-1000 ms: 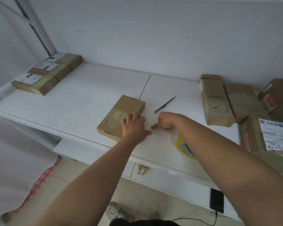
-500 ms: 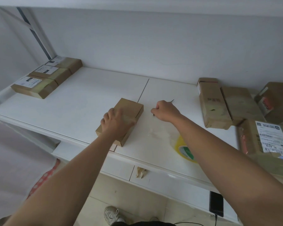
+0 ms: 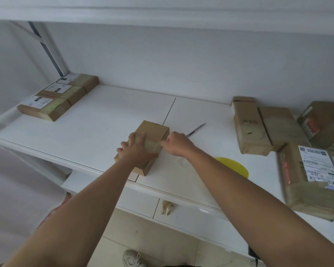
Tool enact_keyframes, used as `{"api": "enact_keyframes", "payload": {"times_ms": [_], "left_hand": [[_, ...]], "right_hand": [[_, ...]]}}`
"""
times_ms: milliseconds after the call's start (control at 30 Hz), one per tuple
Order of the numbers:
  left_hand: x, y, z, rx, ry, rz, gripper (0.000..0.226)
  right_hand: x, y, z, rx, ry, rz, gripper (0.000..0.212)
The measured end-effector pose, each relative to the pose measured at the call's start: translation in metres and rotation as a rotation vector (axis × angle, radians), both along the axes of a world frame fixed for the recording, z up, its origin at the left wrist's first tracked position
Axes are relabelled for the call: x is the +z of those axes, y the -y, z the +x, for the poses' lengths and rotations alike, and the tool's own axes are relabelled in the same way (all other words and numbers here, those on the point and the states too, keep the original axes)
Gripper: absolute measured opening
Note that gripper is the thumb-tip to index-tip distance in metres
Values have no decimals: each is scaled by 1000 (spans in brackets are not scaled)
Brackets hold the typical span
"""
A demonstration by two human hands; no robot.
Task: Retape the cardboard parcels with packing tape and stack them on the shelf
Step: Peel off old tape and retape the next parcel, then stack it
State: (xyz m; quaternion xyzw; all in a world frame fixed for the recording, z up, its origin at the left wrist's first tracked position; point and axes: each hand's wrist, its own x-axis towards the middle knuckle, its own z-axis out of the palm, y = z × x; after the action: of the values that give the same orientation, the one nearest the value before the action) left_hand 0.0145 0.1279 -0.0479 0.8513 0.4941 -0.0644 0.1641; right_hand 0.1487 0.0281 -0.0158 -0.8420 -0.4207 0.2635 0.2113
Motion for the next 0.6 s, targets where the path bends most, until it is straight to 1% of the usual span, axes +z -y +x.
{"api": "enact_keyframes", "payload": {"times_ms": [33, 67, 100, 167, 200, 233, 267, 333, 400, 433, 467, 500, 533, 567, 600], "left_hand": [[3, 3, -1, 33, 47, -6, 101], [6, 8, -1, 70, 101, -3, 101], [10, 15, -1, 100, 152, 13, 104], [18, 31, 0, 106, 221, 55, 111], [21, 38, 1, 83, 245, 59, 115], [24, 44, 0, 45, 277, 37, 118], [26, 46, -2, 4, 334, -11, 119], [30, 43, -11, -31, 530, -124, 121], [34, 37, -23, 81, 734, -276, 122], [36, 35, -28, 161, 824, -403, 121], [34, 32, -32, 215, 898, -548, 116], [34, 30, -35, 236, 940, -666, 102], [32, 30, -39, 238, 976, -735, 85], [31, 30, -42, 248, 1000, -759, 73], [28, 30, -44, 262, 1023, -770, 66]], "right_hand": [[-3, 0, -4, -29, -56, 38, 42], [-5, -1, -7, -77, -146, 66, 41], [-6, -1, -12, -131, -261, 100, 44], [-5, -2, -21, -251, -537, 152, 77], [-4, -3, -25, -301, -645, 198, 86], [-3, -4, -27, -352, -706, 276, 88], [-4, -4, -26, -400, -704, 355, 86], [-6, 0, -19, -456, -644, 498, 72], [-9, 8, -18, -452, -690, 574, 59], [-9, 11, -20, -430, -732, 595, 53], [-10, 14, -24, -406, -749, 607, 49], [-8, 16, -29, -388, -739, 616, 46], [-8, 17, -33, -383, -720, 622, 45], [-6, 17, -36, -385, -704, 619, 47], [-6, 17, -38, -389, -688, 602, 52]]}}
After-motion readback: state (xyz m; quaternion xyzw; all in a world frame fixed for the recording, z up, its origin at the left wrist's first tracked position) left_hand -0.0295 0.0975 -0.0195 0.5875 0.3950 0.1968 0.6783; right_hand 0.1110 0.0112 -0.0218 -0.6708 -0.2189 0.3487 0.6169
